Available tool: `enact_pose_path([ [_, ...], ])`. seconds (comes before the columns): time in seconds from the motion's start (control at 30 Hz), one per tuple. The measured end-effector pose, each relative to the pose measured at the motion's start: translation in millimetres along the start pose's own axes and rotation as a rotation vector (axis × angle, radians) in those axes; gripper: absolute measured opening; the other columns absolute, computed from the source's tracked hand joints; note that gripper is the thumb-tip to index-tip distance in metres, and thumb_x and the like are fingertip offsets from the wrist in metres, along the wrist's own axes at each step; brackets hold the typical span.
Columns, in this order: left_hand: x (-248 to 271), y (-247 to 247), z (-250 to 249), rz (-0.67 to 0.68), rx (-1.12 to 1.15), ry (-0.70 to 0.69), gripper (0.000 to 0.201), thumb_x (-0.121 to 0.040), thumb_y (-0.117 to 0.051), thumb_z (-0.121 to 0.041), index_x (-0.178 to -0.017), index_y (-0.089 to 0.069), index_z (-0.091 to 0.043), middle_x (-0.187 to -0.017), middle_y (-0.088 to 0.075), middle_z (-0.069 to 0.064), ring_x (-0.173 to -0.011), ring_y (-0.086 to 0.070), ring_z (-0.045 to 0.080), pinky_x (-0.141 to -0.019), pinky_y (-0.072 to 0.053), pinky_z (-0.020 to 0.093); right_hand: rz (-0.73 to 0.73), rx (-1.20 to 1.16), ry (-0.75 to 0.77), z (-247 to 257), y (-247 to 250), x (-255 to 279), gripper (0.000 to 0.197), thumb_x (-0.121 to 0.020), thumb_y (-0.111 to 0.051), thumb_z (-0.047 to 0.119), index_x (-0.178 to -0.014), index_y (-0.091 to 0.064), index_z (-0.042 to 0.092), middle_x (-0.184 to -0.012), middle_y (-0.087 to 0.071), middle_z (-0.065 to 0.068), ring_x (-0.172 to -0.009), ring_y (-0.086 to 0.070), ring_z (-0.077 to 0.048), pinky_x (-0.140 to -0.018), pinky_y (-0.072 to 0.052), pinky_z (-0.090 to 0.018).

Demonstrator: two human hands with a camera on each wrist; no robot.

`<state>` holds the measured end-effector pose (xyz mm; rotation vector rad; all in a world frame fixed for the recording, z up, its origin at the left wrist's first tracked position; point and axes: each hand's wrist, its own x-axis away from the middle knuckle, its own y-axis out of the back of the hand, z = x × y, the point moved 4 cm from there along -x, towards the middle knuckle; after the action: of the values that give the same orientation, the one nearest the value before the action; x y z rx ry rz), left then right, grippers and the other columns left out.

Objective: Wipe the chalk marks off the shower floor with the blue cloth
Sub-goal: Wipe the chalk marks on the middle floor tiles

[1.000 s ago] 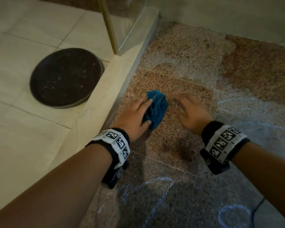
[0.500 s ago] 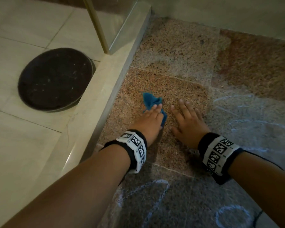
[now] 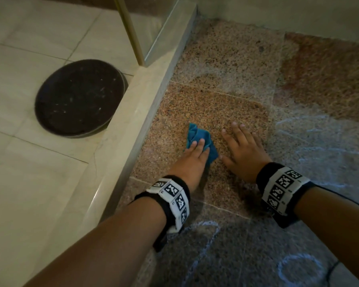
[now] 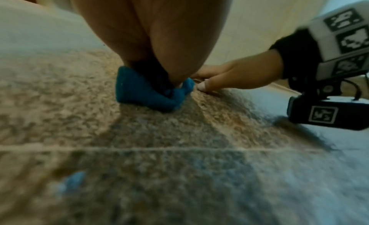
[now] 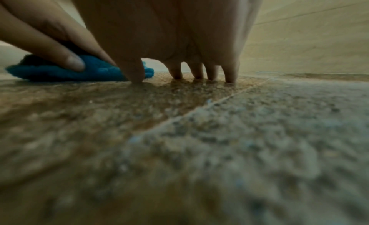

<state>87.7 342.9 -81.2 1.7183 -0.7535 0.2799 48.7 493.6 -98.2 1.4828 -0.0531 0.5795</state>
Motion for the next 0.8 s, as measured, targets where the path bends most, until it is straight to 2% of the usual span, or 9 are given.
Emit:
enact_pose_path([
  [0.1,2.6,5.7,14.4,-0.046,0.048,0.078,0.062,-0.102,-0.029,0.000,-0.155,0.001,-0.012,-0.160,0.018,0.006,-0.148,0.010,0.022,-0.120,-0.002,0.032,0.013,0.003,0.001,0.4,2.5,0.2,0.073,-0.095,-0.036,0.051,-0.151,-0.001,0.021,-0.158,0.009,-0.009,-0.145,0.006,-0.027,-0.116,-0.003,-0.047],
  [0.23,16.1,20.3,46.4,-0.125,0.049,0.321,0.063,-0.099,-0.026,0.008,-0.153,0.003,-0.006,-0.159,0.017,0.014,-0.149,0.007,0.028,-0.119,-0.006,0.035,0.053,-0.022,-0.017,-1.1,2.8,-0.8,0.072,-0.095,-0.031,0.054,-0.150,0.003,0.023,-0.158,0.013,-0.007,-0.145,0.010,-0.026,-0.116,0.000,-0.045],
  [0.3,23.3,24.4,56.5,-0.133,0.022,0.393,0.064,-0.098,-0.024,0.010,-0.152,0.006,-0.004,-0.158,0.018,0.018,-0.148,0.007,0.030,-0.119,-0.005,0.036,0.051,-0.026,-0.015,-1.4,1.9,-1.1,0.072,-0.095,-0.031,0.055,-0.150,0.003,0.024,-0.158,0.013,-0.006,-0.145,0.010,-0.025,-0.116,0.001,-0.045],
  [0.37,26.8,21.2,54.0,-0.117,0.030,0.377,0.063,-0.098,-0.024,0.010,-0.152,0.006,-0.003,-0.158,0.018,0.018,-0.148,0.007,0.030,-0.119,-0.005,0.036,0.049,-0.032,-0.013,-1.9,1.5,-1.4,0.072,-0.095,-0.031,0.055,-0.150,0.003,0.024,-0.158,0.013,-0.006,-0.145,0.010,-0.025,-0.116,0.002,-0.046],
  [0.53,25.7,-16.4,11.3,0.002,0.006,0.069,0.061,-0.103,-0.027,0.001,-0.154,0.003,-0.011,-0.159,0.017,0.012,-0.148,0.011,0.027,-0.119,-0.002,0.034,0.006,-0.026,-0.013,0.6,2.2,-0.7,0.073,-0.094,-0.035,0.053,-0.151,-0.001,0.023,-0.158,0.009,-0.007,-0.145,0.006,-0.026,-0.116,-0.001,-0.046],
  [0.6,30.7,-15.2,15.0,0.016,0.044,0.033,0.058,-0.104,-0.026,-0.005,-0.155,0.000,-0.014,-0.160,0.015,0.008,-0.149,0.009,0.023,-0.118,-0.001,0.030,0.007,-0.016,-0.015,0.7,2.2,-0.6,0.073,-0.094,-0.034,0.054,-0.151,-0.001,0.023,-0.158,0.008,-0.007,-0.146,0.005,-0.026,-0.116,-0.002,-0.046],
  [0.67,36.3,-6.7,41.3,-0.025,0.098,0.162,0.056,-0.105,-0.026,-0.009,-0.155,-0.002,-0.014,-0.161,0.011,0.009,-0.149,0.004,0.023,-0.118,-0.002,0.029,0.027,-0.013,-0.019,-0.2,2.5,-1.6,0.073,-0.094,-0.033,0.055,-0.151,0.000,0.024,-0.158,0.009,-0.006,-0.146,0.006,-0.026,-0.116,-0.002,-0.047],
  [0.73,43.7,6.0,68.3,-0.078,-0.018,0.335,0.058,-0.102,-0.025,-0.001,-0.153,0.003,-0.004,-0.159,0.013,0.018,-0.149,0.002,0.029,-0.120,-0.005,0.034,0.037,-0.027,-0.026,-1.8,3.2,-2.0,0.073,-0.094,-0.032,0.055,-0.151,0.001,0.024,-0.158,0.009,-0.006,-0.146,0.007,-0.025,-0.116,-0.002,-0.047],
  [0.8,49.1,12.5,79.3,-0.076,-0.044,0.424,0.056,-0.101,-0.020,0.000,-0.150,0.007,0.003,-0.157,0.015,0.024,-0.148,0.001,0.032,-0.119,-0.007,0.035,0.038,-0.037,-0.026,-1.8,3.7,-1.3,0.073,-0.094,-0.032,0.055,-0.151,0.000,0.024,-0.158,0.009,-0.005,-0.146,0.007,-0.025,-0.116,-0.002,-0.047],
])
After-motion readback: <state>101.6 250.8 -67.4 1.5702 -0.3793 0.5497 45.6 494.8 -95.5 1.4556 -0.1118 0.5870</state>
